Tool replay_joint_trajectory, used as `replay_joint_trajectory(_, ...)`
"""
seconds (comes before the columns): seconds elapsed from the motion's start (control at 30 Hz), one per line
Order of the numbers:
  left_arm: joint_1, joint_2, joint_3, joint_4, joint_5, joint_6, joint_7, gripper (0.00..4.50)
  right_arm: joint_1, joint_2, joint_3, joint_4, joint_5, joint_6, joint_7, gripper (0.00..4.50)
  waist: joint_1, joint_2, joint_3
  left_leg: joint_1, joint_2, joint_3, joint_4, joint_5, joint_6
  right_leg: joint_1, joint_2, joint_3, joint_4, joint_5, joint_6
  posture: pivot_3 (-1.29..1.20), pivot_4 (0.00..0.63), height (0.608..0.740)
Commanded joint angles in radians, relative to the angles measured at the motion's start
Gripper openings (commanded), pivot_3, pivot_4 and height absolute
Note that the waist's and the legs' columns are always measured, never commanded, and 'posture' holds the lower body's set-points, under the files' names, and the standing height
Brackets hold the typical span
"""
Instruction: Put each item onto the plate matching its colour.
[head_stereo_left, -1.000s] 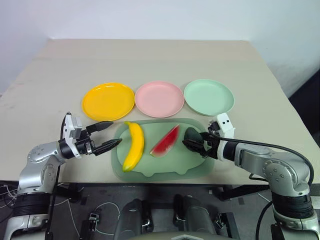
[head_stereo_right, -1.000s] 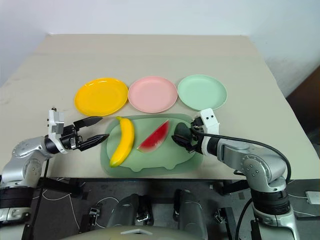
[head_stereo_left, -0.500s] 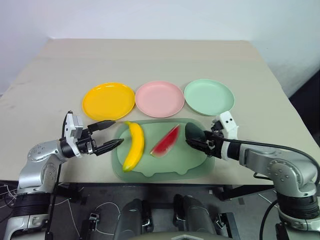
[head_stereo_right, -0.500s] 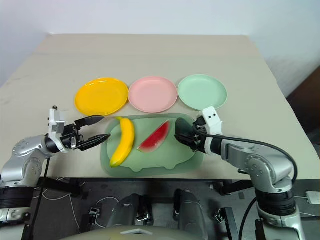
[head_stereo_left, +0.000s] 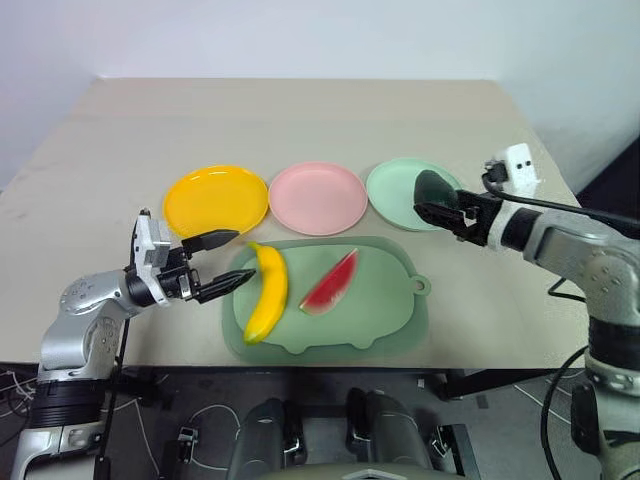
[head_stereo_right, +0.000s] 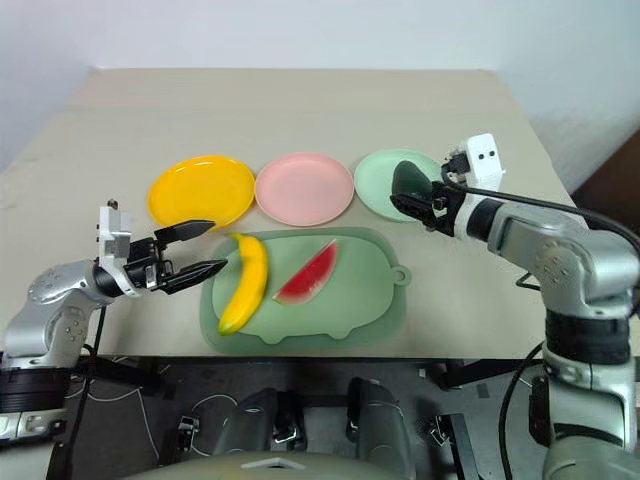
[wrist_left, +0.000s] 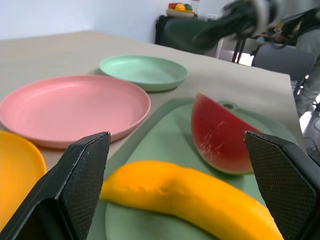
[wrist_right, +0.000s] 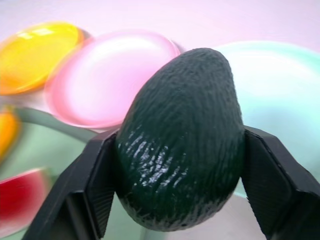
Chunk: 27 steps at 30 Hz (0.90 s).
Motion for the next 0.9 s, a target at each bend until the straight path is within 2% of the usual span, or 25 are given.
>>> replay_joint_trajectory(0.03,-0.006,0.02,0.007,-0.027,-0.007,0.0,-0.009,4.5,-0.08,-0.007,0.059,0.127,-0.1,-0.116,0.079,3.19,-0.001,0.0,0.0,0.0,0.0,0.0,0.0,0.0,0.0,0.0,0.0,0.0,0.0,0.0,0.0,0.0,0.15,0.696)
replay_joint_trajectory(0.27,-0.001,0.023,-0.001,-0.057,-0.008,0.013,-0.004,4.5,-0.308,0.089,0.151,0.588,-0.302,-0.332,0.131,3.19,-0.019,0.001,0.0,0.0,0.0,0.002,0.001,0.001,-0.001,-0.002,0.0,0.001,0.004,0.001,0.002,0.0,0.15,0.696)
replay_joint_trajectory(0.57,0.021,0.024,-0.011,-0.079,-0.002,0.014,0.003,4.5,-0.441,0.19,0.17,0.908,-0.456,-0.508,0.152,3.19,-0.029,0.001,0.001,0.0,0.0,0.002,0.006,0.001,-0.001,-0.004,-0.001,0.002,0.014,0.0,0.007,0.0,0.15,0.696)
replay_joint_trajectory(0.7,0.02,0.022,-0.014,-0.081,-0.003,0.014,0.01,4.5,-0.462,0.208,0.157,0.98,-0.498,-0.588,0.16,4.48,-0.029,0.001,0.001,0.0,0.0,0.002,0.006,0.001,-0.001,-0.004,-0.002,0.002,0.015,-0.001,0.007,0.0,0.15,0.696)
replay_joint_trajectory(0.8,0.023,0.02,-0.018,-0.084,-0.002,0.014,0.012,4.5,-0.451,0.198,0.147,0.965,-0.514,-0.616,0.172,4.48,-0.026,0.002,0.001,0.0,0.0,0.002,0.006,0.001,-0.001,-0.004,-0.002,0.002,0.015,-0.001,0.007,0.0,0.15,0.696)
replay_joint_trajectory(0.9,0.03,0.021,-0.017,-0.084,-0.003,0.013,0.014,4.5,-0.421,0.171,0.129,0.865,-0.501,-0.587,0.206,4.48,-0.027,0.002,0.001,0.0,0.0,0.002,0.006,0.001,-0.001,-0.004,-0.002,0.002,0.015,-0.001,0.006,0.0,0.15,0.696)
